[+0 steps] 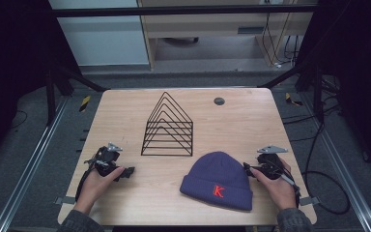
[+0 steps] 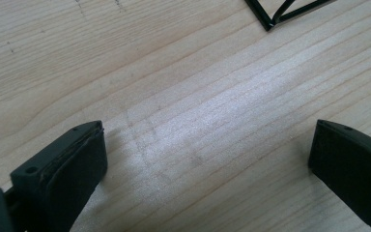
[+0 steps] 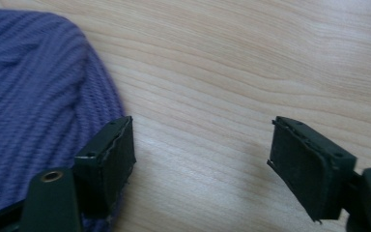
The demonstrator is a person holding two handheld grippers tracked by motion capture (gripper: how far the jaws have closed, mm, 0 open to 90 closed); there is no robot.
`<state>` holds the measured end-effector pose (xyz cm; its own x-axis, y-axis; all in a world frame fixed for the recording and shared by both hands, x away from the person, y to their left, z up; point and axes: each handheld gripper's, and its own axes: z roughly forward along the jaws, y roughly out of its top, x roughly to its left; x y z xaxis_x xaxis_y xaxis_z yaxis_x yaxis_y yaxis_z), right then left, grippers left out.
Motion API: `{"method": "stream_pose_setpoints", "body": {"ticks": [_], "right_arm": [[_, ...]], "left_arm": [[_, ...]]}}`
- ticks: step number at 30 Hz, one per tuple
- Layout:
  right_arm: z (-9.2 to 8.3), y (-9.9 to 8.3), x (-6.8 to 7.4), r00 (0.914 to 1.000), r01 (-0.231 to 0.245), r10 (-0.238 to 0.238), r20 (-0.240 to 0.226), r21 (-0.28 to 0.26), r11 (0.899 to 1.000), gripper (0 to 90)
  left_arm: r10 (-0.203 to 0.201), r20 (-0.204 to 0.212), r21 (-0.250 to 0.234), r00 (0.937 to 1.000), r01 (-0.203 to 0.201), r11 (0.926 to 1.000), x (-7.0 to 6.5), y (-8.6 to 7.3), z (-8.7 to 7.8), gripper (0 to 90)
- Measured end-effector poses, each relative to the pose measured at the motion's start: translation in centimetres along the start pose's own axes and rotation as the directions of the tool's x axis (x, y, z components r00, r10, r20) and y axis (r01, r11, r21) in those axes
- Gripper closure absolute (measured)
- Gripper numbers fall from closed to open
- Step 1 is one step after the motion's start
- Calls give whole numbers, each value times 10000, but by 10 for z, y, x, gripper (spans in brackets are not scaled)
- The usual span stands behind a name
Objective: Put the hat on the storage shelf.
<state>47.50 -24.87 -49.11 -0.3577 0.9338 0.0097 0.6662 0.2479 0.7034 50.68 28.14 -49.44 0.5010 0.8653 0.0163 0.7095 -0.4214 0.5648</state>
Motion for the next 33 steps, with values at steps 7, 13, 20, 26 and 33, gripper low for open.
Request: {"method": "stream_pose_setpoints", "body": {"ticks": [7,13,20,26,33], "right_arm": [[-10,20,9,9968,703,-707,-367,-123,9974,424],[-3,41,20,9863,1273,-1258,-1068,75,9918,531],[14,64,33,9751,1436,-1320,-1781,542,9881,602],[28,69,42,9694,1595,-1355,-2048,1056,9815,594],[40,65,49,9685,1575,-1207,-2178,1603,9744,566]], "left_arm": [[52,-8,11,10000,-52,10000,0,0,0,0],[24,-1,-33,10000,-24,10000,0,0,0,0],[28,3,-49,10000,-28,10000,-1,0,0,0],[87,13,-60,10000,-87,9999,-1,0,0,0],[104,14,-56,9999,-104,9999,-1,0,0,0]]}}
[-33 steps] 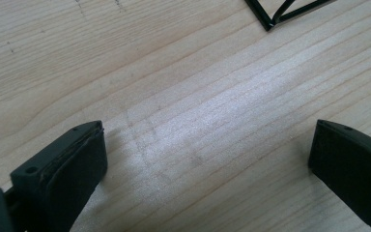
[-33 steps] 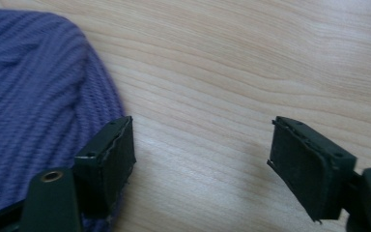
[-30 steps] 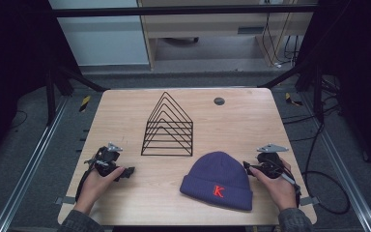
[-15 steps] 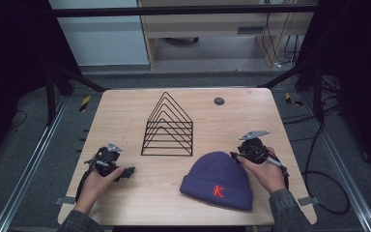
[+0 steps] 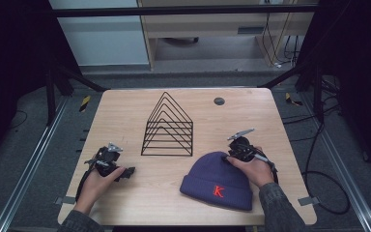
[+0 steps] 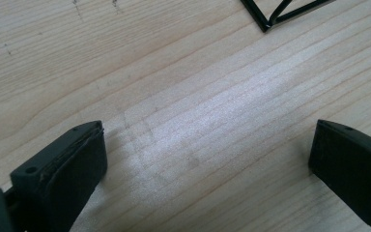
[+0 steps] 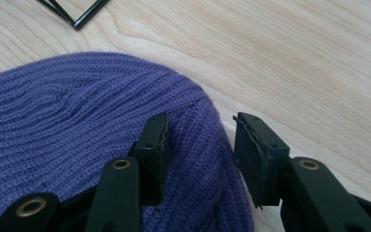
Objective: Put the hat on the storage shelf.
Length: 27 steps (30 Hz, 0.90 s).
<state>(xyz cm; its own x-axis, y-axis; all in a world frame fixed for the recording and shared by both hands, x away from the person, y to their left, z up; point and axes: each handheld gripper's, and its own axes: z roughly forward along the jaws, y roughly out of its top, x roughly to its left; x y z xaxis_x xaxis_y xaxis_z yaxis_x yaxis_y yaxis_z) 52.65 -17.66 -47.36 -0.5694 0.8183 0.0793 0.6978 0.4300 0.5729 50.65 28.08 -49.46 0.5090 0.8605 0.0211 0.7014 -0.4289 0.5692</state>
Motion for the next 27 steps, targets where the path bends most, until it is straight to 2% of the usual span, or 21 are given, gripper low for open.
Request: {"method": "stream_pose_setpoints", "body": {"ticks": [6,14,18,23,27], "right_arm": [[4,-1,2,10000,-13,15,-76,237,9997,580],[4,-1,3,9996,108,-98,-277,367,9993,752],[1,-1,4,9993,168,-156,-347,365,9992,788],[-8,0,6,9991,199,-197,-375,62,9998,799],[-20,2,9,9983,425,-436,-394,-273,9987,804]], "left_arm": [[13,-3,-26,10000,-13,10000,-1,0,0,0],[32,14,-26,10000,-32,10000,-1,0,1,0],[42,9,-38,10000,-42,10000,-1,0,0,0],[44,14,-48,10000,-44,10000,-1,0,1,0],[34,20,-77,10000,-34,10000,-1,0,1,0]]}}
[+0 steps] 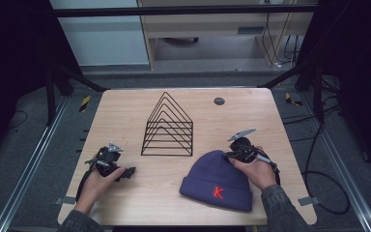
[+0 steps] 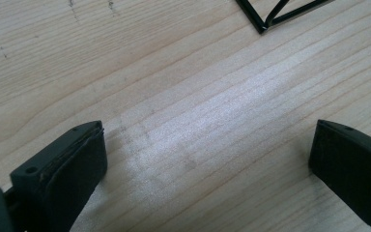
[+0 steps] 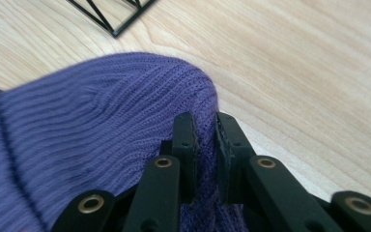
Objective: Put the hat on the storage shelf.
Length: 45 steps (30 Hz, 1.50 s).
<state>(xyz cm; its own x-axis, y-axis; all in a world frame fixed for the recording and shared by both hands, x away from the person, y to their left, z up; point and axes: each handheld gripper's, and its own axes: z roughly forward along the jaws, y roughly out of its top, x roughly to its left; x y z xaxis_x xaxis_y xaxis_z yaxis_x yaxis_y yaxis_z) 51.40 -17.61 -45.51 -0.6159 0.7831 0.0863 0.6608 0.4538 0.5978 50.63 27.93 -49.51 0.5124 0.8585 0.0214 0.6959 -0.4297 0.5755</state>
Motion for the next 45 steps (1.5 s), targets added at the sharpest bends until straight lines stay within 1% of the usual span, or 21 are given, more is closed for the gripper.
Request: {"method": "stream_pose_setpoints", "body": {"ticks": [2,3,8,11,14,16,19,21,23,25,26,27,31,35,37,38,39,43,45], "right_arm": [[-3,1,1,10000,17,-17,-36,-72,10000,805],[-10,3,4,9999,69,-73,-125,-272,9996,806],[-26,8,13,9988,437,-449,-205,-559,9975,808],[-38,12,20,9969,717,-742,-273,-844,9938,809],[-50,17,28,9943,992,-1026,-284,-1033,9897,810],[-59,20,33,9913,1238,-1282,-288,-1227,9847,811],[-70,25,41,9881,1437,-1502,-346,-1454,9789,812],[-73,27,43,9871,1496,-1564,-339,-1514,9771,812],[-83,32,48,9829,1738,-1814,-301,-1713,9698,813],[-85,34,48,9825,1757,-1837,-300,-1772,9684,813],[-88,36,49,9814,1814,-1897,-288,-1839,9661,813],[-93,40,51,9797,1903,-1990,-251,-1961,9619,813],[-100,47,51,9764,2069,-2153,-170,-2115,9552,813],[-107,53,50,9760,2116,-2179,-3,-2378,9480,814],[-108,55,50,9759,2121,-2183,9,-2404,9472,814],[-113,59,49,9759,2140,-2177,136,-2532,9434,814],[-115,60,48,9756,2156,-2187,171,-2570,9421,814],[-125,65,45,9762,2111,-2166,125,-2850,9350,813],[-132,68,43,9765,2120,-2142,248,-2910,9329,814]], "left_arm": [[-2,2,2,10000,2,10000,0,0,0,0],[-35,16,10,10000,35,10000,0,0,0,0],[-29,8,-3,10000,29,10000,0,0,0,0],[-19,33,-12,10000,19,10000,0,0,0,0],[92,100,9,9999,-92,10000,0,0,0,0],[121,149,2,9998,-121,9999,0,0,0,0],[207,206,9,9996,-207,9998,1,0,-1,0],[231,212,1,9995,-231,9997,1,0,-1,0],[116,294,-36,9995,-115,9999,3,0,-3,28],[92,340,-88,9994,-89,9999,3,0,-3,38],[-23,420,-148,9991,29,9999,4,-1,-4,38],[35,432,-136,9991,-29,9999,5,0,-4,40],[-79,439,-348,9990,94,9994,6,0,-8,39],[-100,374,-333,9993,112,9994,7,0,-8,39],[-96,378,-316,9992,108,9994,7,0,-8,39],[-94,372,-312,9993,105,9995,7,0,-8,39],[-81,372,-332,9993,94,9994,7,0,-9,40],[-111,398,-358,9991,125,9993,7,0,-9,41],[-143,395,-372,9991,157,9992,8,0,-9,41]]}}
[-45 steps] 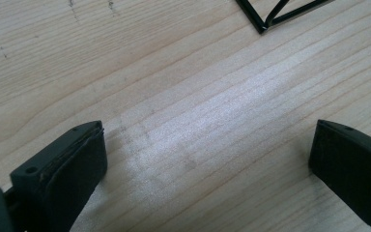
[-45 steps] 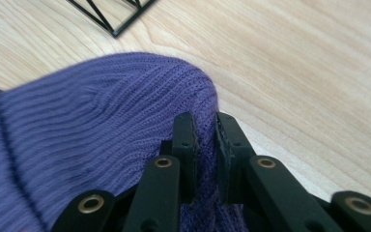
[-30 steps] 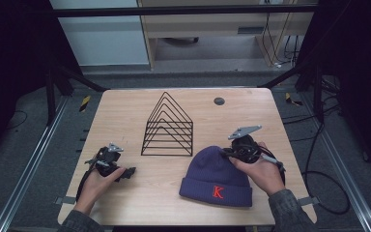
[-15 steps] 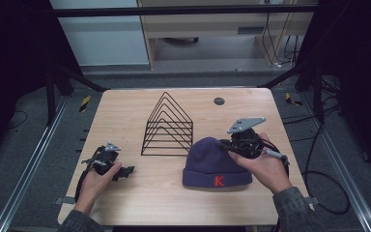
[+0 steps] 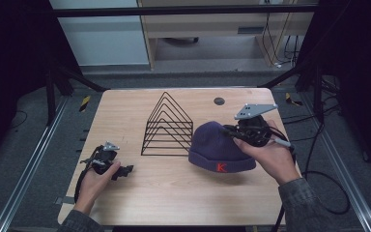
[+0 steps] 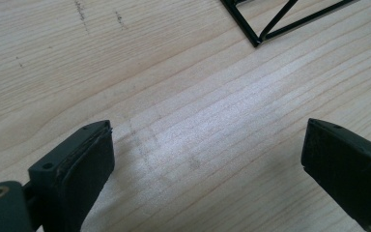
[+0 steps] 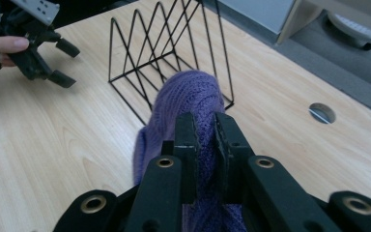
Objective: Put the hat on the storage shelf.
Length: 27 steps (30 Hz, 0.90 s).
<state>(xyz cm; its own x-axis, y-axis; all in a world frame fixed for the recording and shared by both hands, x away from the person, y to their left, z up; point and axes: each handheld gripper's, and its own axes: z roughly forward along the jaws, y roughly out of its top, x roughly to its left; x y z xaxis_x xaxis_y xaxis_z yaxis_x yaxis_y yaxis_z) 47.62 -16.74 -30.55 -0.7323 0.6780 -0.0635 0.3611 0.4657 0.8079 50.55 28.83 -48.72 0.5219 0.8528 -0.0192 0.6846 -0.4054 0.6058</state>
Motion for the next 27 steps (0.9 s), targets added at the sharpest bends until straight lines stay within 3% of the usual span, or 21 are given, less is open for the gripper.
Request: {"method": "stream_pose_setpoints", "body": {"ticks": [11,21,25,27], "right_arm": [[-14,10,-16,9983,-188,199,546,-201,9996,814],[-22,19,-21,9966,-295,334,759,-515,9982,813],[-30,29,-22,9961,-314,370,806,-708,9970,813],[-32,34,-23,9959,-271,337,840,-779,9966,814]], "left_arm": [[27,27,-75,10000,-27,10000,-1,0,-1,40],[291,503,-363,9983,-273,9990,-5,3,-5,45],[23,654,-1151,9979,52,9933,-6,7,-18,46],[146,593,-1387,9981,-62,9903,-9,10,-24,46]]}}
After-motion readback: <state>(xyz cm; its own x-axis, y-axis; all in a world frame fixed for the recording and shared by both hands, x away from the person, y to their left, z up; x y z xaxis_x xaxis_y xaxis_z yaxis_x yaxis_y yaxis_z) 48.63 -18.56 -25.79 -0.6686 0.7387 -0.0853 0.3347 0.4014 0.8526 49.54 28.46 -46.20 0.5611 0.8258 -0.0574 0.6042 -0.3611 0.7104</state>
